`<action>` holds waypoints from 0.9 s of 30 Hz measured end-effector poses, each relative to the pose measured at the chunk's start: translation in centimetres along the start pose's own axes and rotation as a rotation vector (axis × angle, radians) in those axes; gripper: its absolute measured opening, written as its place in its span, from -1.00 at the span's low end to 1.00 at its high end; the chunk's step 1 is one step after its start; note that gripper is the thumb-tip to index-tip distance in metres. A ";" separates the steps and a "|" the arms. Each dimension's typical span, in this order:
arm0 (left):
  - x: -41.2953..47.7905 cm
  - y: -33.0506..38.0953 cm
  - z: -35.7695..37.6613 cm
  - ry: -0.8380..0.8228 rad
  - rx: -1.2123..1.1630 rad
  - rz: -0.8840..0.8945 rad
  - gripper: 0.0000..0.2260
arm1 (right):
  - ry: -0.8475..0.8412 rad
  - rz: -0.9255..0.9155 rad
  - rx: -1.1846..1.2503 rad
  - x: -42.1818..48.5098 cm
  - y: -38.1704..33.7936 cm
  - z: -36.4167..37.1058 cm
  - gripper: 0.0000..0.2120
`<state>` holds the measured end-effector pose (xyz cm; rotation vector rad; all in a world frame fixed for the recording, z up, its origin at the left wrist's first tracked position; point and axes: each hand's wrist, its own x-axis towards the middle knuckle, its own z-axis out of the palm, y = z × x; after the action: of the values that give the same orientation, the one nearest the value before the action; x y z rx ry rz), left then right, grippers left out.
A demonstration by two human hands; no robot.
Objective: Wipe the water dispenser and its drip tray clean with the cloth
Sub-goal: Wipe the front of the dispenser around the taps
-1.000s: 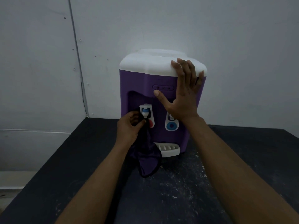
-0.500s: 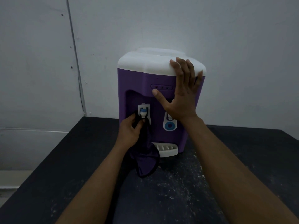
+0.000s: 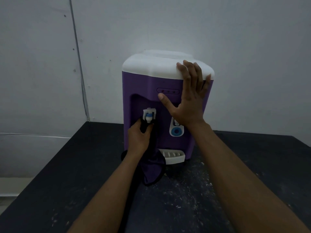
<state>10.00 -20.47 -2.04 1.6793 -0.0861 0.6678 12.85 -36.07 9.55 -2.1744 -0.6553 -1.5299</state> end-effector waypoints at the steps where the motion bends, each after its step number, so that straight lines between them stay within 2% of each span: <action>1: -0.1 -0.3 0.1 -0.024 0.000 0.008 -0.90 | 0.000 0.001 0.001 0.0 0.0 0.0 -0.14; 6: 0.3 -1.4 -1.2 -0.157 0.066 0.087 -0.88 | -0.001 -0.003 0.006 0.0 0.2 0.0 -0.13; 11: 0.7 -2.0 -1.7 -0.169 0.108 0.124 -0.85 | 0.002 -0.006 0.012 0.0 0.2 0.2 -0.14; 15: 0.7 -2.3 -1.7 -0.094 0.103 0.124 -0.83 | 0.017 0.003 0.003 0.0 0.1 0.3 -0.14; 18: 1.1 -2.0 -2.1 -0.025 0.213 0.167 -0.84 | 0.019 0.010 0.003 0.0 0.0 0.3 -0.14; 23: 0.9 -1.5 -2.2 0.127 0.300 0.210 -0.74 | 0.009 0.005 0.006 0.0 0.1 0.1 -0.14; 27: 0.5 -0.5 -1.5 0.229 0.367 0.165 -0.63 | 0.017 0.005 -0.003 -0.1 0.0 0.3 -0.14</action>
<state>10.04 -18.86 -2.20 1.9457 0.0663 1.0450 13.05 -35.97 9.39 -2.1609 -0.6416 -1.5458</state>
